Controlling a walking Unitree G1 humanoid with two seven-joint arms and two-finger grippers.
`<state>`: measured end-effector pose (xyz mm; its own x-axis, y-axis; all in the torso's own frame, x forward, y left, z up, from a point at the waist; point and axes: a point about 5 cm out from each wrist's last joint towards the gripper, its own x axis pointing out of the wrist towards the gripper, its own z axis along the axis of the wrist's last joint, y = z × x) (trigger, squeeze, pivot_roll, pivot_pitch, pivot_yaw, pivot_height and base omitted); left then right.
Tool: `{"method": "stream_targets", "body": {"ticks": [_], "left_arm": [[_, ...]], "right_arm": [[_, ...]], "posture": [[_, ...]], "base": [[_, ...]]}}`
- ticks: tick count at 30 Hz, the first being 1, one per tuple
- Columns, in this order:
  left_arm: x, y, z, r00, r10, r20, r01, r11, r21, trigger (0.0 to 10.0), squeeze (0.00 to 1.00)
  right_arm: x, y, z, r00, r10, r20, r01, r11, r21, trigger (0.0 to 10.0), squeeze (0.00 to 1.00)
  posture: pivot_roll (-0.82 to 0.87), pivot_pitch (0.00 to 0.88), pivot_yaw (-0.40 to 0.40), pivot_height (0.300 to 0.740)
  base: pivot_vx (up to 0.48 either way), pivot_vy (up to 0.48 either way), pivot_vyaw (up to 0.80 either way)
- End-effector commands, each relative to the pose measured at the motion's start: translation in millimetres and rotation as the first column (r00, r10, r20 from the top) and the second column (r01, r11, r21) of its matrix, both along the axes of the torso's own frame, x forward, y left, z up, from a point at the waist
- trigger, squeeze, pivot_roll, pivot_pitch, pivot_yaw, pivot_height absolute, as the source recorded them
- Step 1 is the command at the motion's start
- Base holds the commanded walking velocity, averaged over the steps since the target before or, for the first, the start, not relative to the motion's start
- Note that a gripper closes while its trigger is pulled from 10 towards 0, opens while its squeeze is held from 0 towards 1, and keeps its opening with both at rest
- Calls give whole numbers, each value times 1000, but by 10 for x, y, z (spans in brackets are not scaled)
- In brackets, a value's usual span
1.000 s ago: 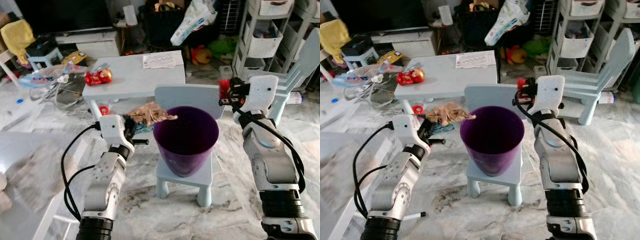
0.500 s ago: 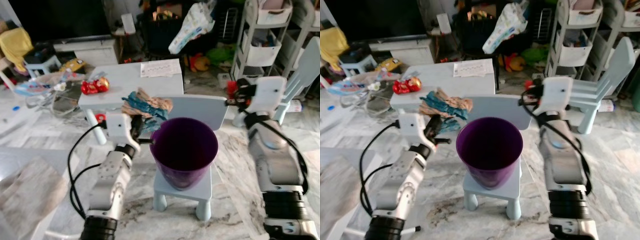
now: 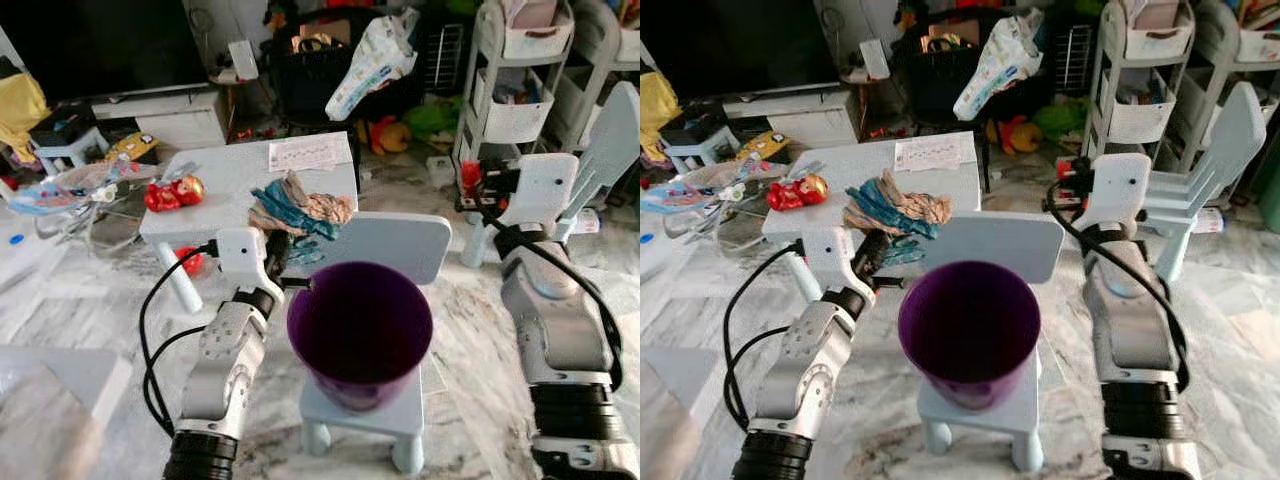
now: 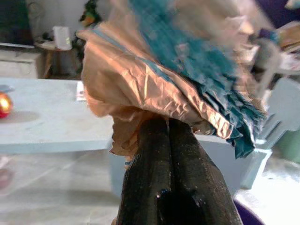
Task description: Picking trash to rubbish bin
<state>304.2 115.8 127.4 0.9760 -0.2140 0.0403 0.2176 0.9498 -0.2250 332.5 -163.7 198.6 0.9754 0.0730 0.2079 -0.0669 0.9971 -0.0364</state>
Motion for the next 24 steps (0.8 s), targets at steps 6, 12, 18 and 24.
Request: {"method": "stream_targets", "body": {"ticks": [6, 12, 18, 24], "left_arm": [[-13, 16, -50, 1000, 4, -6, -4, 1000, 29, 0, 0], [-78, 251, -264, 997, 61, -39, -56, 989, 134, 0, 0], [-230, 520, -427, 990, 123, -72, -105, 970, 219, 0, 0], [-385, 664, -567, 986, 129, -107, -96, 957, 273, 0, 0]], "right_arm": [[9, 16, -83, 999, 13, -42, -12, 1000, 12, 10000, 0], [-21, 203, -400, 980, 119, -157, -113, 993, 45, 10000, 0], [-49, 281, -603, 965, 151, -213, -144, 988, 52, 10000, 0], [-67, 380, -813, 944, 182, -276, -165, 983, 84, 10000, 0]], "posture": [[-55, 64, 86, 740], [-41, 63, 91, 740], [-12, 65, 100, 740], [17, 63, 110, 740]], "base": [[91, 0, 0], [0, 0, 0], [0, 0, 0], [0, 0, 0]]}}
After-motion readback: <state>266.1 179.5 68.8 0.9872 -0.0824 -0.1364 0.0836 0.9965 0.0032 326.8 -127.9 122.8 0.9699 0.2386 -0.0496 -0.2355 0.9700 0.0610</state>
